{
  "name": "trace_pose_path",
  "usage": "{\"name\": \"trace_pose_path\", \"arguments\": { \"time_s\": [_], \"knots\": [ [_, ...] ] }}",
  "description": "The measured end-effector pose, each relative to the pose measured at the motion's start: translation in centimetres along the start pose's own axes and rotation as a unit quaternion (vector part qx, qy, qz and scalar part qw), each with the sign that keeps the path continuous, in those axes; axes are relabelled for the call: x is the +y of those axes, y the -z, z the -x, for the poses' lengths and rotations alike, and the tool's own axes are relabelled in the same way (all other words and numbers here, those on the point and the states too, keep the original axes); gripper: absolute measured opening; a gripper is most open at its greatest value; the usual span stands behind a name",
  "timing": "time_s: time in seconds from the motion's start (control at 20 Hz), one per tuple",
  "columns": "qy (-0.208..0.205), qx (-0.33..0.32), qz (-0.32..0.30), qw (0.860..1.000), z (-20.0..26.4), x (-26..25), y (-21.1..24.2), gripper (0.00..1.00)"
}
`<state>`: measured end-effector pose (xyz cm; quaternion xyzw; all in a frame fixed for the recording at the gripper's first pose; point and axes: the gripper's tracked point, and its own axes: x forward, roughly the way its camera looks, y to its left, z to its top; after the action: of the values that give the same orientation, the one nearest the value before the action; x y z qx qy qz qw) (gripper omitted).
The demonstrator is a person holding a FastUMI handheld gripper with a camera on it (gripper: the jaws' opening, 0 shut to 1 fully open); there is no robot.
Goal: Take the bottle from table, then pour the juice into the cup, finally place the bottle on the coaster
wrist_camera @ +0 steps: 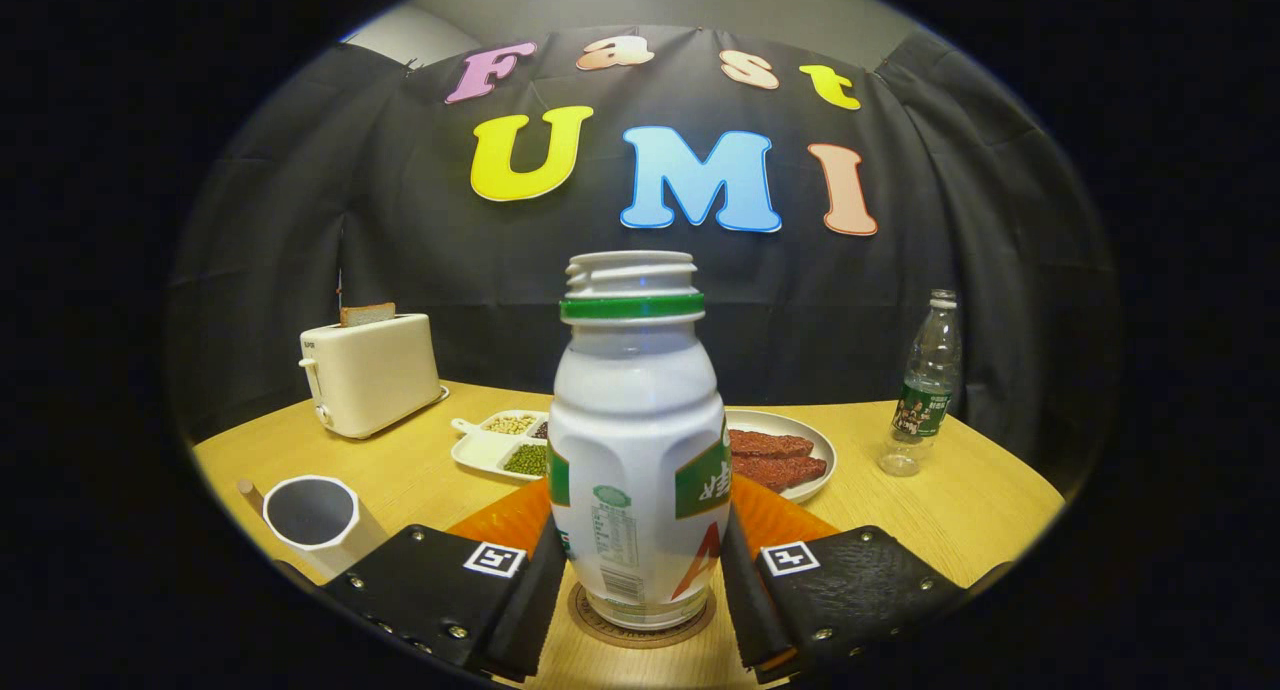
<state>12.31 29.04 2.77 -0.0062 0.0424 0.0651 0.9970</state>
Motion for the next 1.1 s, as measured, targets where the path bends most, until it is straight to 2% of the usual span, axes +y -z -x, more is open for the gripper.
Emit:
{"name": "trace_pose_path", "arguments": {
  "time_s": [0.4,0.7,0.8,0.85,0.95,1.1],
  "knots": [
    [-0.003,0.010,-0.012,1.000,-0.7,0.2,1.6,0.71],
    [-0.015,-0.012,-0.009,1.000,-0.6,0.1,1.1,0.73],
    [-0.014,-0.016,-0.001,1.000,-0.3,-0.4,1.0,0.79],
    [-0.010,-0.018,-0.001,1.000,-0.1,-0.7,0.7,0.91],
    [-0.008,-0.027,-0.005,1.000,0.8,-1.1,0.0,0.96],
    [-0.009,-0.041,-0.016,0.999,2.5,-1.3,-1.2,0.95]
  ]
}}
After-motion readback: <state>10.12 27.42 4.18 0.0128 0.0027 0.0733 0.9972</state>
